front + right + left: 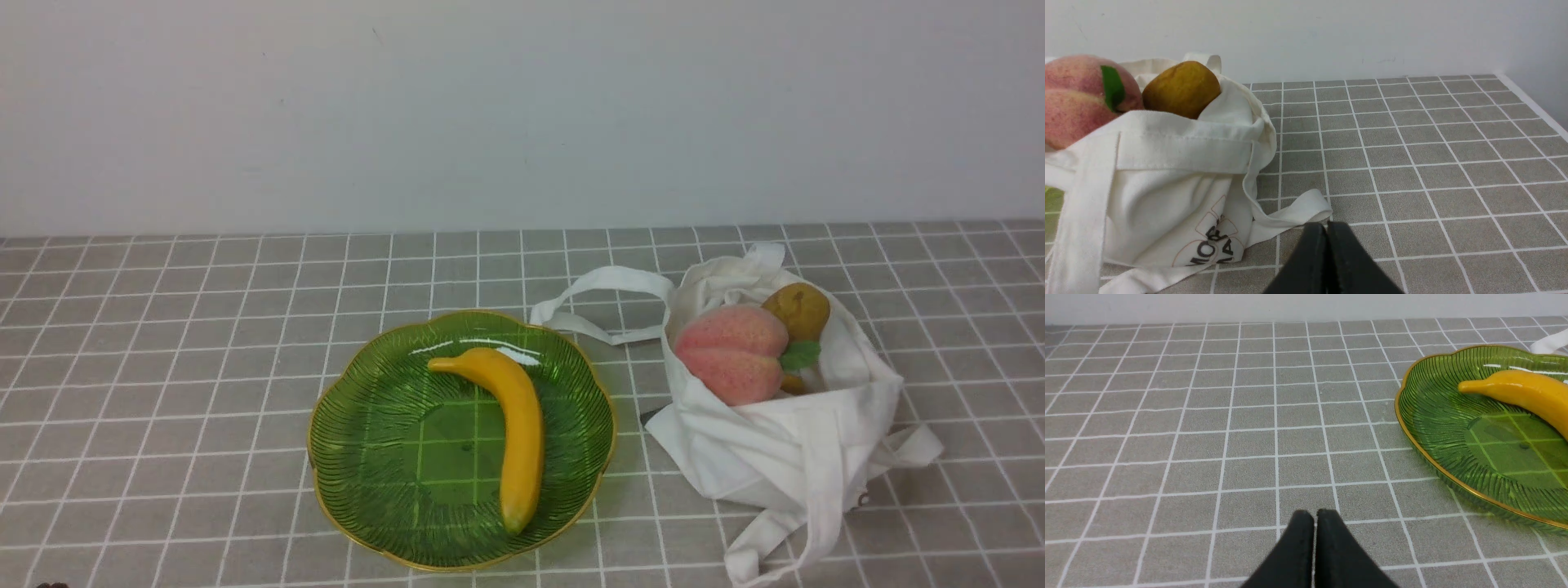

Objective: Take the fruit out of the bag on the grey coffee tablecloth and place them on the plate.
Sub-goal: 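Reach into the cloth bag and grasp the peach with the right gripper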

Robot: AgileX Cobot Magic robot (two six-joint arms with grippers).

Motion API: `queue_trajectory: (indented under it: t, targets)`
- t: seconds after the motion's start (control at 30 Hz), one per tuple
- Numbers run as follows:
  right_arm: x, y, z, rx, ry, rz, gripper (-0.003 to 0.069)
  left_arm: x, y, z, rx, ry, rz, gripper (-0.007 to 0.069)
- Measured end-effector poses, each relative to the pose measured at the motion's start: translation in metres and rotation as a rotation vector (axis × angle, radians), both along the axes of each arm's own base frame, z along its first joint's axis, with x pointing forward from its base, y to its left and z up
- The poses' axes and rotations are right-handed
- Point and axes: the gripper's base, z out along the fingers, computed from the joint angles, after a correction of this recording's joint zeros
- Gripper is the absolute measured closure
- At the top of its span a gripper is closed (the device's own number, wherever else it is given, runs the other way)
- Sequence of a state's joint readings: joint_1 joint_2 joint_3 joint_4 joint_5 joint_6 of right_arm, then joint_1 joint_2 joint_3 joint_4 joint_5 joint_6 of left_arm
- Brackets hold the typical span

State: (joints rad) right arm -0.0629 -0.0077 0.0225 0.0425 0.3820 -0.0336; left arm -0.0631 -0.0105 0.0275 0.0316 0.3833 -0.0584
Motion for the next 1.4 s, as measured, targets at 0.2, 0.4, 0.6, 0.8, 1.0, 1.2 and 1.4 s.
queue_trajectory:
  t: [0.2, 0.4, 0.6, 0.8, 1.0, 1.2, 1.4]
  targets:
    - [0.000, 0.000, 0.000, 0.000, 0.000, 0.000, 0.0673, 0.000, 0.000, 0.000, 0.000, 0.000, 0.000, 0.0632]
    - [0.000, 0.000, 0.000, 0.000, 0.000, 0.000, 0.0673, 0.000, 0.000, 0.000, 0.000, 0.000, 0.000, 0.0632]
    - [0.000, 0.000, 0.000, 0.000, 0.000, 0.000, 0.0673, 0.000, 0.000, 0.000, 0.000, 0.000, 0.000, 0.0632]
    - [0.000, 0.000, 0.000, -0.018, 0.001, 0.000, 0.0673, 0.000, 0.000, 0.000, 0.000, 0.000, 0.000, 0.0632]
    - [0.002, 0.000, 0.005, 0.078, -0.079, -0.010, 0.0673, 0.000, 0.000, 0.000, 0.000, 0.000, 0.000, 0.0632]
    - [0.002, -0.003, 0.028, 0.609, -0.367, -0.059, 0.0673, 0.000, 0.000, 0.000, 0.000, 0.000, 0.000, 0.0632]
    - [0.000, -0.008, 0.035, 0.789, -0.465, -0.090, 0.0673, 0.000, 0.000, 0.000, 0.000, 0.000, 0.000, 0.0632]
